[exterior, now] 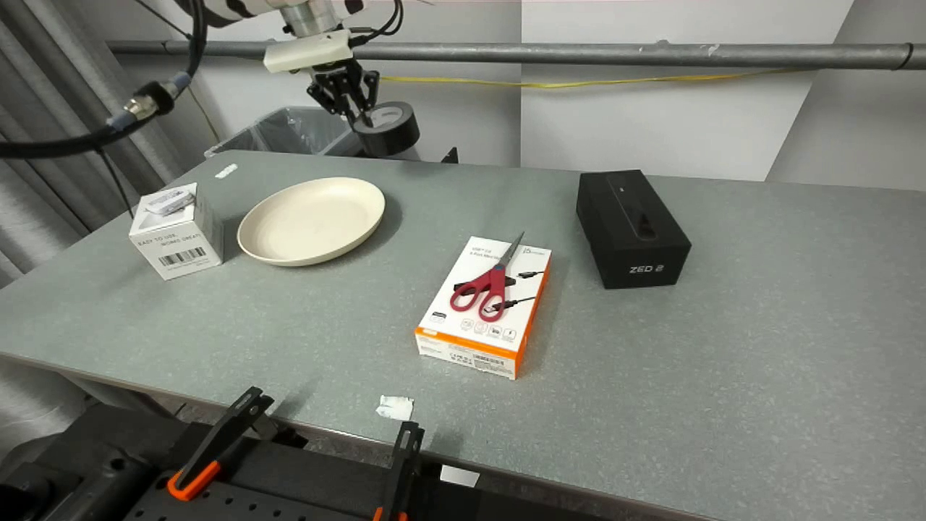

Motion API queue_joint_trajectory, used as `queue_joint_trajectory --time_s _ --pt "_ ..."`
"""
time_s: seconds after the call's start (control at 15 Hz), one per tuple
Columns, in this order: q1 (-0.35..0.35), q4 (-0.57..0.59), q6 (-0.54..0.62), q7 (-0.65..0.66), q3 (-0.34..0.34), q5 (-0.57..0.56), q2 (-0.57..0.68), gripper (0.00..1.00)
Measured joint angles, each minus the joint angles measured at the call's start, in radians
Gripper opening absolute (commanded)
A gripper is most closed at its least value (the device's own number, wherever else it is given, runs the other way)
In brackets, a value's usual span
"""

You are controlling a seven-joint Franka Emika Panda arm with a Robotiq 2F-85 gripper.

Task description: Put the black masking tape on the cream plate

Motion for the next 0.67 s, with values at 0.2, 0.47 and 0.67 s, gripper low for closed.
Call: queue_joint_trajectory --time_s 0.2,0.47,0.67 --pt "0.065 -0.146 0.084 -0.001 0.002 -0.088 -0.047 0.06" --pt "0.143 -0.347 0.195 0.021 -0.005 -0.226 -0.124 0.06" --pt "0.189 -0.502 0.251 0.050 -0.006 -0.296 -0.199 0.06"
